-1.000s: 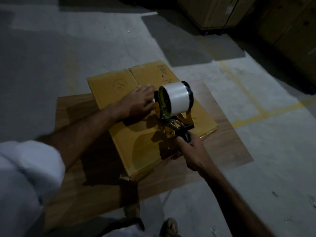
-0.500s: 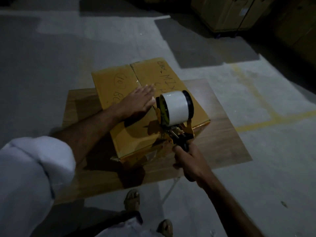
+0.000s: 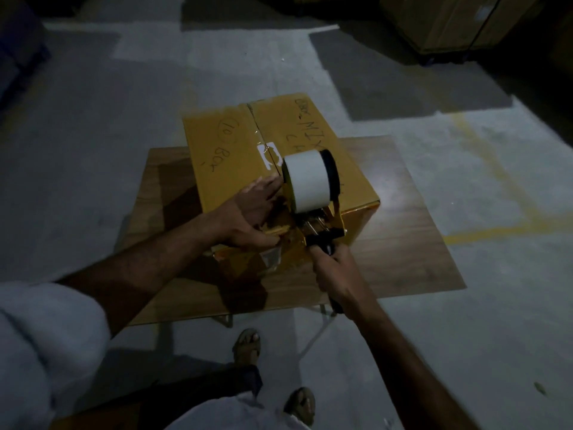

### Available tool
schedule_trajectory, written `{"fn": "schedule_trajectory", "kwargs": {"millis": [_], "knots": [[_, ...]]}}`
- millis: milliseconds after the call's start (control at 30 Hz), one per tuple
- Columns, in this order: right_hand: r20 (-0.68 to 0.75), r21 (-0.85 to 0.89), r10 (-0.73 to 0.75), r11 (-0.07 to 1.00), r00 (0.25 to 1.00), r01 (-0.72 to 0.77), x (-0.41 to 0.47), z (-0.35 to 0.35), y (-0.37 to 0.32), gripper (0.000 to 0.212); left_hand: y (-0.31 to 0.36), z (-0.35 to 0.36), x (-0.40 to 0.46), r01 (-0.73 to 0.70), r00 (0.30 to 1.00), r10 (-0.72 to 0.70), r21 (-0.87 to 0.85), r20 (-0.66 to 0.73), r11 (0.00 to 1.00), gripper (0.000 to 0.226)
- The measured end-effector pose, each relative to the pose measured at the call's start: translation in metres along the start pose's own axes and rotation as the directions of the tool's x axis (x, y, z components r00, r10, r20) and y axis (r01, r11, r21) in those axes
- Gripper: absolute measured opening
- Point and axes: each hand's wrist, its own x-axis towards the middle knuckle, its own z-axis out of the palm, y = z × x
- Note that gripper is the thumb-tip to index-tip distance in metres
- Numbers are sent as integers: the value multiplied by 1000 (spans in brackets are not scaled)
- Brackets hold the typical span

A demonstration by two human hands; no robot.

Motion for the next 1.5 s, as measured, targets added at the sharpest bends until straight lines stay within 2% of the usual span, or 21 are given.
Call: {"fn": "schedule_trajectory", "kwargs": {"millis": [67,200,267,333,433,533,633,867,967,1000,1100,1167,1233,1400,1500], "knots": [[-4,19,-18,1000,1000,19,-13,-4,10,38,-3,5,5,-10,999,12,57,-33,998,110],[-59,92,9,996,998,-3,-27,-19,35,20,1,5,21,26,999,-23,165,-24,986,98],[-93,84,24,996,995,-16,-33,-26,50,22,0,4,28,37,999,-35,205,-13,978,93],[-82,84,17,996,996,-10,-40,-31,64,27,2,4,34,-7,1000,2,199,23,980,90],[-41,133,32,991,999,-26,-42,-35,74,20,4,6,36,-98,995,93,160,39,982,82],[-23,92,7,996,1000,-5,-37,-37,80,16,6,8,33,-130,991,124,144,50,981,77],[-17,31,18,999,1000,-18,-31,-37,84,12,14,12,31,-115,993,110,159,42,981,76],[62,114,186,975,981,-192,-13,-40,87,3,24,22,29,-32,999,37,157,-29,987,83],[-13,126,142,982,990,-139,-18,-36,92,24,24,21,29,-24,999,28,148,-27,989,82],[-39,107,91,990,995,-86,-21,-35,95,24,25,21,29,-28,999,32,144,-27,989,81],[-77,-3,-46,999,996,46,-34,-36,114,5,26,18,29,-34,999,37,138,-22,990,79],[-83,-40,-70,997,994,67,-41,-38,127,16,27,18,30,-25,999,30,146,-30,989,79],[-67,-41,-37,999,997,34,-42,-40,129,22,26,18,30,-26,999,29,135,-25,991,80],[9,153,201,968,980,-200,-30,-41,110,6,26,22,28,8,996,-2,69,-93,998,66],[64,178,284,940,957,-291,-32,-38,96,9,30,27,29,39,990,-26,89,-141,995,64]]}}
